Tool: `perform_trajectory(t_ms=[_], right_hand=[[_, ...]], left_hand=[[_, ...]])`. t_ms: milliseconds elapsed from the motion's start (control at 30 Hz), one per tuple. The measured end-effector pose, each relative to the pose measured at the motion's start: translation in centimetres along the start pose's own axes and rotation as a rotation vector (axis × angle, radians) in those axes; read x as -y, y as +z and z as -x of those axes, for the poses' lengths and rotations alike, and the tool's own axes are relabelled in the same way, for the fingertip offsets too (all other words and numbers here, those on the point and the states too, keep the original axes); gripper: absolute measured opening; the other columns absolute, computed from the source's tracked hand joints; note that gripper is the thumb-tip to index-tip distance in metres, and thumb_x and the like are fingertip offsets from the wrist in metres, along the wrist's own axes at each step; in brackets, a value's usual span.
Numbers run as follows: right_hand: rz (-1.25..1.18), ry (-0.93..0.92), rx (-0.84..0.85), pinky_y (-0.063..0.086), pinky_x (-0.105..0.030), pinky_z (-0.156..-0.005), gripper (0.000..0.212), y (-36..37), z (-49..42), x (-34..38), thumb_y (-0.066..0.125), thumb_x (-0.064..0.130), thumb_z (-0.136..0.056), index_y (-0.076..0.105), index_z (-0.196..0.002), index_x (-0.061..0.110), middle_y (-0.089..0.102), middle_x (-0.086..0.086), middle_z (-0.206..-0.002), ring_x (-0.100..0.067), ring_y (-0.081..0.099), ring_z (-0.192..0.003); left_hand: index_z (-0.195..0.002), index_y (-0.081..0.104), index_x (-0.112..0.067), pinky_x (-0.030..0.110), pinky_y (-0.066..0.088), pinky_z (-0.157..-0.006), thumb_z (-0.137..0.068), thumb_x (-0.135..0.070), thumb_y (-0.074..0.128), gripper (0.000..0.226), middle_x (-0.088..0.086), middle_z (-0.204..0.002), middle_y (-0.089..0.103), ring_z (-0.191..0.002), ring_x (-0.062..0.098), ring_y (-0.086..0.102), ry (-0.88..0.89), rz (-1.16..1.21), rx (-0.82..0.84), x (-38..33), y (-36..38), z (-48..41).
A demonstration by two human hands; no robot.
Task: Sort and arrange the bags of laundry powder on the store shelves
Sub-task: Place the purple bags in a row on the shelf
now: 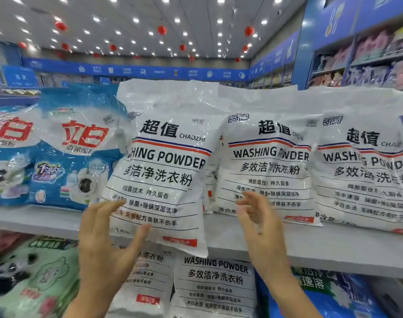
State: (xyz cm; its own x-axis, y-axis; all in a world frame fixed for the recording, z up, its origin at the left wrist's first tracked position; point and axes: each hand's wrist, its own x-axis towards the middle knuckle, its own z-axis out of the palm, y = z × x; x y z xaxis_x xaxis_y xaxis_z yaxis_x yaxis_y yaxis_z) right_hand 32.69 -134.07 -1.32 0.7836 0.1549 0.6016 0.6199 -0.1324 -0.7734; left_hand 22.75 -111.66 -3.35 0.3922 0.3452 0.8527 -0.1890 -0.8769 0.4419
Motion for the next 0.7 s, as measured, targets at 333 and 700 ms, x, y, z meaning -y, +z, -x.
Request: perform_trajectory(t_ms=[333, 700], right_hand=[[-0.469, 0.488, 0.08, 0.04, -0.033, -0.097, 0.068, 9.5, -11.3, 3.5, 0.057, 0.056, -0.083, 0.031, -0.138, 0.027, 0.052, 0.005, -0.125, -0.014, 0.051, -0.112], [-0.236, 0.093, -0.346, 0.051, -0.019, -0.064, 0.022, 11.5, -17.0, 1.5, 0.059, 0.031, -0.091, 0.057, -0.098, 0.01, 0.061, -0.004, -0.085, -0.017, 0.058, -0.075]], left_hand=[[-0.148, -0.001, -0.047, 0.051, 0.027, -0.113, -0.063, -0.092, 0.031, 0.101, 0.005, -0.156, 0.026, -0.142, 0.024, 0.026, -0.065, -0.153, 0.453, 5.9, 0.8, -5.9], [-0.144, 0.03, -0.02, 0.057, 0.048, -0.084, -0.082, -0.082, 0.013, 0.09, 0.023, -0.138, 0.049, -0.117, 0.042, 0.055, -0.11, -0.221, 0.335, 4.1, 4.8, -7.2]])
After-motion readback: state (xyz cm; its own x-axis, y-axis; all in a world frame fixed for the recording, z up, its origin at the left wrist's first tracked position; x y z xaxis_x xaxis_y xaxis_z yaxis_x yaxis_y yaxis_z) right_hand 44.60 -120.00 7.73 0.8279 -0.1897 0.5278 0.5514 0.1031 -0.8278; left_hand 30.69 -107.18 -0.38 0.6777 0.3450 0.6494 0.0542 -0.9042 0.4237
